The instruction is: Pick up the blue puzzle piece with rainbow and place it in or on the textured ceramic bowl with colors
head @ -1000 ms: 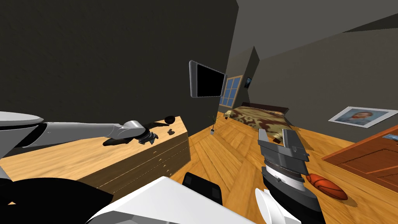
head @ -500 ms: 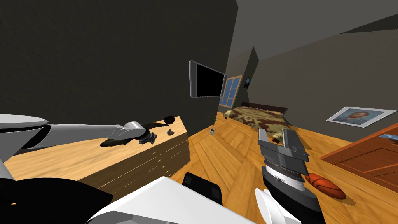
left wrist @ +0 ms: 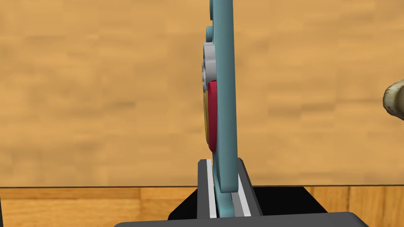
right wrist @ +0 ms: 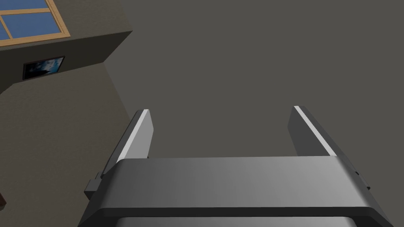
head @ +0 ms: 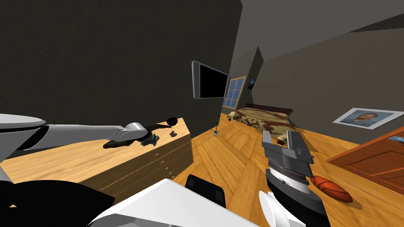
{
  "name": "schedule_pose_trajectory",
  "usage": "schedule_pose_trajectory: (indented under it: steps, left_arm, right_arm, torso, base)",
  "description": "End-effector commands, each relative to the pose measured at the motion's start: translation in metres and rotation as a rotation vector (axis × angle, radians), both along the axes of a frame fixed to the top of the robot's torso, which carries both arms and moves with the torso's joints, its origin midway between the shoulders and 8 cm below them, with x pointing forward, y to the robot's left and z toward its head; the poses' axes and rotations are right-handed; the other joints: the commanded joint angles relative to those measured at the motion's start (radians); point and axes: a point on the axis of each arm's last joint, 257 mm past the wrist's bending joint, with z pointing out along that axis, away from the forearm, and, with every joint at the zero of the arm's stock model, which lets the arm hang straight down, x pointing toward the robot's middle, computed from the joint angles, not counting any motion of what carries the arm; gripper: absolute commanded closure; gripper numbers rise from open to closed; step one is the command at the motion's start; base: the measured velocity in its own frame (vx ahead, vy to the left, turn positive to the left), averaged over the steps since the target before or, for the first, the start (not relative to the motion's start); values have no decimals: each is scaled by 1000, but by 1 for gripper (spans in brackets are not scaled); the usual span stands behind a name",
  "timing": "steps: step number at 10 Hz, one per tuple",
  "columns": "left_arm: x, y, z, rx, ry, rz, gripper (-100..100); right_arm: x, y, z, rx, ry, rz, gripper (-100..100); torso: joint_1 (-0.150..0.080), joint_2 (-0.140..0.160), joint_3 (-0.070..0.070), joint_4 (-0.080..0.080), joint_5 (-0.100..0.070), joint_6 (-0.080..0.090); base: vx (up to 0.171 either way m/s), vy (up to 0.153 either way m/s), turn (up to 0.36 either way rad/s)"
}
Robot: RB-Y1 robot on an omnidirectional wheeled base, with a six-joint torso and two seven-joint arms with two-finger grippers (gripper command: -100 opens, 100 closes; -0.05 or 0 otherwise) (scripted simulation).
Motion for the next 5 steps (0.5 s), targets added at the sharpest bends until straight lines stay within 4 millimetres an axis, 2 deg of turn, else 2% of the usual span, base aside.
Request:
schedule_pose_trajectory:
  steps: [1,2,3,5]
  left_arm:
    - [0,0,0,0,0,0,0]
    - [-6,18,6,37,17,10,100]
    - [-12,36,11,75,36,20,100]
    - [-21,57,19,121,60,32,100]
  right_arm:
    - [0,0,0,0,0,0,0]
    - [0,0,0,0,0,0,0]
    - [0,0,0,0,0,0,0]
    - [0,0,0,0,0,0,0]
  torso:
    - [0,0,0,0,0,0]
    - [0,0,0,0,0,0]
    - [0,-3,-1,0,-1,1]
    - [-3,-7,-4,-1,-2,1]
  base:
    - [0,0,0]
    - [41,-20,-71]
    - [88,-40,-98]
    - [89,-32,-59]
